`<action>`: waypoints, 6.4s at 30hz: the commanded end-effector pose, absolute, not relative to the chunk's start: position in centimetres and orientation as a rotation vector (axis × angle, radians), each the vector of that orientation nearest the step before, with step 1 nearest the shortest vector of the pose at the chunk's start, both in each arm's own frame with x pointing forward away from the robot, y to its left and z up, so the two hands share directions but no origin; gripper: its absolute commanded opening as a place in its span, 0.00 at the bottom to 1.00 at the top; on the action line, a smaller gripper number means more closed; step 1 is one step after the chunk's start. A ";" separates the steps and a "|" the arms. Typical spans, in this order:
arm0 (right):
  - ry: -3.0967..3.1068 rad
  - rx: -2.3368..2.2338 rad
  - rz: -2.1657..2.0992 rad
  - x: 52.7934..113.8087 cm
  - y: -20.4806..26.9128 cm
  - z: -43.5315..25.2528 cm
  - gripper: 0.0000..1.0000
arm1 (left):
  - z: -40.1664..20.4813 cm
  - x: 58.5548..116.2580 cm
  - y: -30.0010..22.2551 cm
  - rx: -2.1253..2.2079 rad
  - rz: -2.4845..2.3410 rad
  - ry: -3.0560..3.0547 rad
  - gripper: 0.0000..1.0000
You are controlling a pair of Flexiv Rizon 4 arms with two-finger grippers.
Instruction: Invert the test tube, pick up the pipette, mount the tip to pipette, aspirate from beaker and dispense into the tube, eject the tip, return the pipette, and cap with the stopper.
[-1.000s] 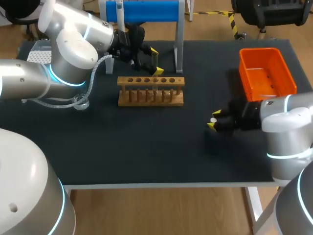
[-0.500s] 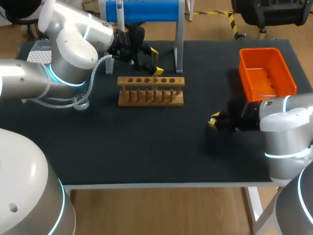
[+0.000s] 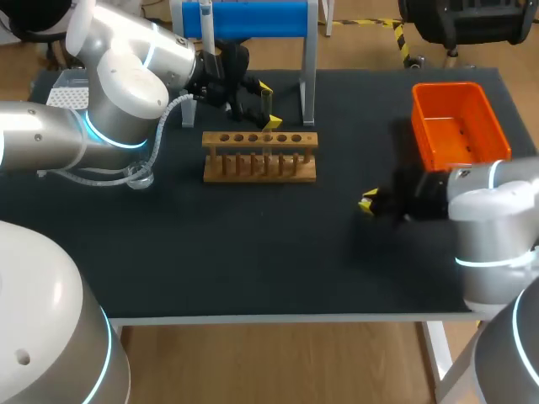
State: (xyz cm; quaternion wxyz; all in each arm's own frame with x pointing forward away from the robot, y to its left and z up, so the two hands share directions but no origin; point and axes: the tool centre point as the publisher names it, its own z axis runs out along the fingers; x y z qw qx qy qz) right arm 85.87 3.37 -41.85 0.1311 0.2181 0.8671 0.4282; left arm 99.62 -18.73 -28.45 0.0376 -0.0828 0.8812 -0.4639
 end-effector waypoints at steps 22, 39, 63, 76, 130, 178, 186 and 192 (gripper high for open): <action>2.588 0.261 1.420 88.0 7.6 -19.2 0.00 | -28.4 99.7 -18.7 -0.254 -1.421 2.707 1.00; 2.803 0.023 1.418 91.6 13.8 -17.6 0.00 | -28.4 99.7 -18.7 -0.254 -1.421 2.707 1.00; 2.884 -0.084 1.388 95.8 19.2 -21.1 0.00 | -28.4 99.7 -18.7 -0.254 -1.421 2.707 1.00; 2.884 -0.065 1.372 98.0 21.3 -22.5 0.00 | -28.4 99.7 -18.7 -0.254 -1.421 2.707 1.00; 2.838 -0.071 1.354 98.7 22.8 -20.9 0.00 | -28.4 99.7 -18.7 -0.254 -1.421 2.707 1.00; 2.837 -0.040 1.342 98.7 22.9 -21.3 0.00 | -28.4 99.7 -18.7 -0.254 -1.421 2.707 1.00; 2.840 -0.029 1.343 98.7 22.9 -21.7 0.00 | -28.4 99.7 -18.7 -0.254 -1.421 2.707 1.00; 2.844 -0.022 1.346 98.5 22.8 -22.1 0.00 | -28.4 99.7 -18.7 -0.254 -1.421 2.707 1.00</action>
